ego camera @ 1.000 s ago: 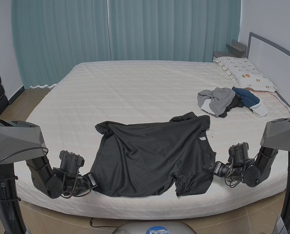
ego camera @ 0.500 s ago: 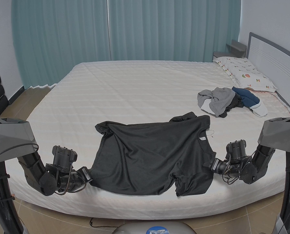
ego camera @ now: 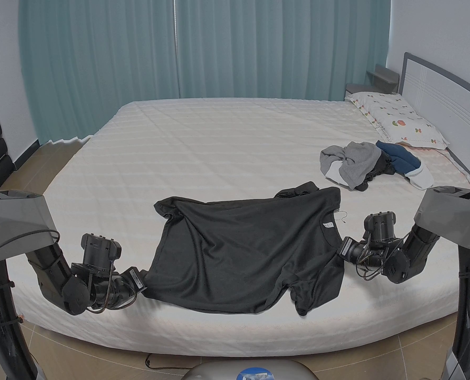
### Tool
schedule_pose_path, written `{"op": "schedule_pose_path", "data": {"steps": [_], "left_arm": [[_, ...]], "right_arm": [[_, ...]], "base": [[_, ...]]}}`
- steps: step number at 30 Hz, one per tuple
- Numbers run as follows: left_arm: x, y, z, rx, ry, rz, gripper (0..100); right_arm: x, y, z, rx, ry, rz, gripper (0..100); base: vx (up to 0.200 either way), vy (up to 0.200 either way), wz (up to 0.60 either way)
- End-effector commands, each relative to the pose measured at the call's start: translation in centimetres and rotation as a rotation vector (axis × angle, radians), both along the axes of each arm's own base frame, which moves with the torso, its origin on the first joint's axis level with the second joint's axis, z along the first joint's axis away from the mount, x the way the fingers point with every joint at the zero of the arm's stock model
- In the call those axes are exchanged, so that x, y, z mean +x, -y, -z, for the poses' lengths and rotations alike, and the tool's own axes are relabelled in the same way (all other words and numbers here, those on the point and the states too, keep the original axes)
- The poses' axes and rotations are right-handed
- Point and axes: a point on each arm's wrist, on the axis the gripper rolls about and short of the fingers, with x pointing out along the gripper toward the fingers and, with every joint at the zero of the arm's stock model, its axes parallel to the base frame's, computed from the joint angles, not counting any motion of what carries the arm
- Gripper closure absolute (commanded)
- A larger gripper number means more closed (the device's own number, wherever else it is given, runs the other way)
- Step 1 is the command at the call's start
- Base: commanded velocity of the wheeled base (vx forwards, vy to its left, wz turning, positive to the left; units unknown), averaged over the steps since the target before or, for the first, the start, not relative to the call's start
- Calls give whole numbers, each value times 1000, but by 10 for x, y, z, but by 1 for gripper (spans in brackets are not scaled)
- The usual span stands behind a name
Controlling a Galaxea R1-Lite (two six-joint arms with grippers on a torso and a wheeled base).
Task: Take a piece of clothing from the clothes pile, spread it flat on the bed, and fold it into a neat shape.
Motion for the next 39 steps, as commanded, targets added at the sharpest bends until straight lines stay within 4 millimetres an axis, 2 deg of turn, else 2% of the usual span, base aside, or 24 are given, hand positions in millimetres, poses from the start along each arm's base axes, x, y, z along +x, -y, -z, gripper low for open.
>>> {"op": "schedule_pose_path", "data": {"steps": [1, 5, 8, 12, 14, 17, 25, 39], "left_arm": [[3, -1, 2, -1, 1, -6, 100], [6, -4, 1, -2, 10, -19, 100], [11, -10, -4, -3, 32, -51, 100], [16, -18, -7, 21, 59, -103, 100], [16, -18, -7, 21, 59, -103, 100], [20, -24, -9, 23, 89, -130, 100], [27, -32, -9, 22, 118, -160, 100], [35, -46, -10, 64, 139, -234, 100]], "right_arm": [[15, -3, -21, 6, 62, 4, 100], [22, -4, -35, 6, 54, 4, 100], [36, -6, -43, 11, 80, 7, 100], [48, -7, -47, 12, 92, 10, 100], [48, -7, -47, 12, 92, 10, 100], [64, -14, -36, 3, 87, 11, 100], [90, -19, -26, -17, 147, 58, 100], [107, -26, -6, -7, 196, 52, 100]], "base": [[0, 0, 0], [0, 0, 0], [0, 0, 0], [0, 0, 0], [0, 0, 0], [0, 0, 0], [0, 0, 0], [0, 0, 0]]}}
